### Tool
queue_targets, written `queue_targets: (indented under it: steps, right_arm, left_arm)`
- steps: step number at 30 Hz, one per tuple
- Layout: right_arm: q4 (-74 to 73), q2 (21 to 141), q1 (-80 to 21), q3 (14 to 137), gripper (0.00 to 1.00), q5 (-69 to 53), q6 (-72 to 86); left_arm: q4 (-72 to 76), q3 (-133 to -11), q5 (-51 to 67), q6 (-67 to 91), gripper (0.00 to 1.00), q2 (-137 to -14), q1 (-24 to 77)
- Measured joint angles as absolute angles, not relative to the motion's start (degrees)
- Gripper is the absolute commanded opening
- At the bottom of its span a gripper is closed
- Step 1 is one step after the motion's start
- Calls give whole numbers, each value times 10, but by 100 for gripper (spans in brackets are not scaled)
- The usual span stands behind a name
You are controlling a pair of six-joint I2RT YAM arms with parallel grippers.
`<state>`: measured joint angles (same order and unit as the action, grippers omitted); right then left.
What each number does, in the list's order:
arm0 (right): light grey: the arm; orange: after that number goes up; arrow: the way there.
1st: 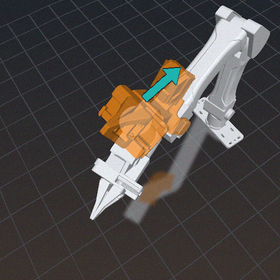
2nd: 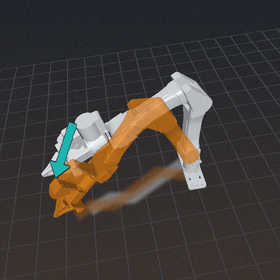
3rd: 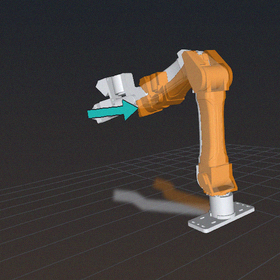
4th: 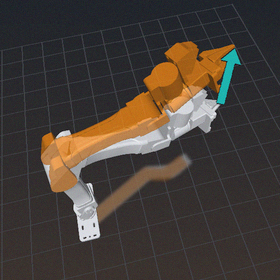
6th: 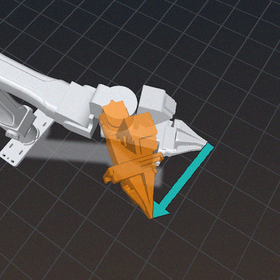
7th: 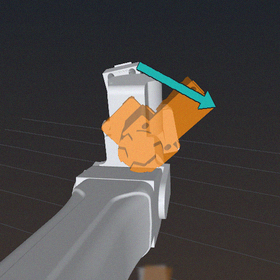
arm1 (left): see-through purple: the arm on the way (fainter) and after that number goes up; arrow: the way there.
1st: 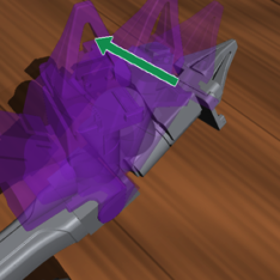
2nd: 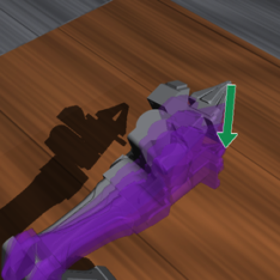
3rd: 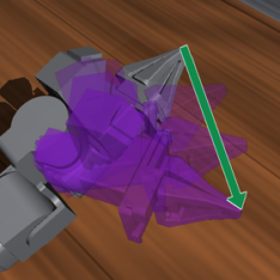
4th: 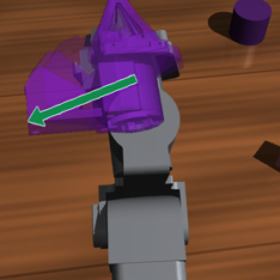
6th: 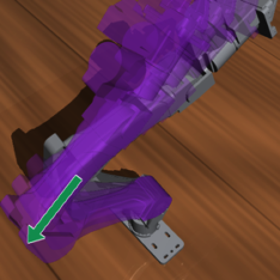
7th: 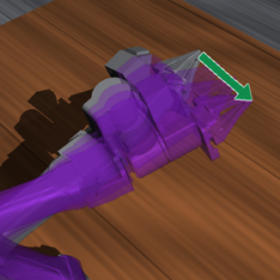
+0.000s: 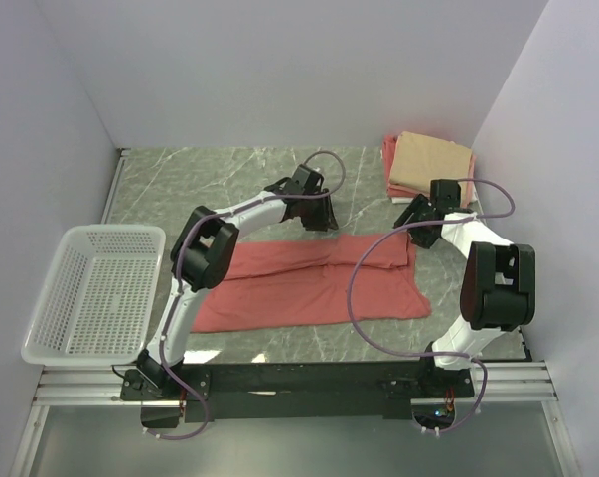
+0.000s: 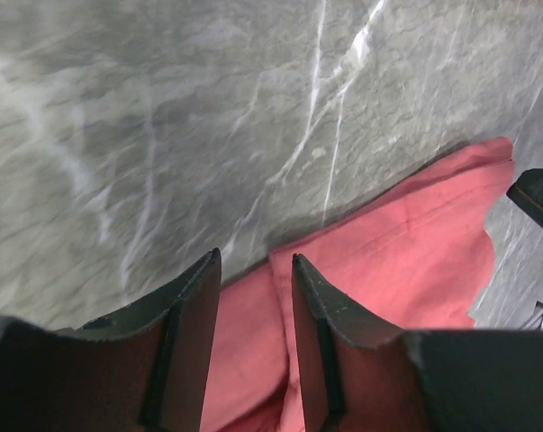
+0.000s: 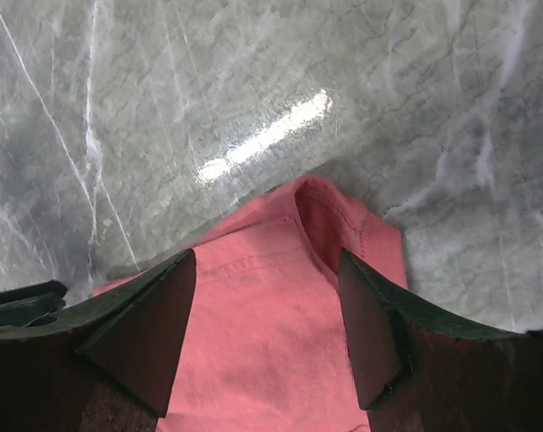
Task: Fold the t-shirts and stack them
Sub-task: Fold the tshirt
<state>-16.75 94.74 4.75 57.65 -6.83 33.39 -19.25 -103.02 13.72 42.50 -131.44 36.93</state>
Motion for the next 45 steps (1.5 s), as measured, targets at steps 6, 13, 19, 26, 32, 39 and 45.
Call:
queue_targets:
  steps: [6,13,19,26,32,39,45]
  right_arm:
    - [-156,952,48,576,71,-74,334]
    - [-150,952,51,576,71,-85,334]
    - [-141,952,55,573,71,-91,334]
    - [-140,952,59,566,71,-94,334]
    - [-134,952,59,558,70,-95,334]
    - [-132,952,60,558,70,-95,334]
    - [-133,951,60,558,70,-96,334]
  left_arm:
    - [-184,-1052,168,427,46,-1347,380]
    - [-177,-1068,192,429,44,-1359,390]
    - [-171,-1071,206,434,27,-1359,392]
    - [-163,-1071,214,441,15,-1359,392]
    - [-138,-1042,222,444,9,-1339,393]
    - [-107,-999,236,449,8,-1291,400]
    - [-82,-974,248,457,7,-1263,410]
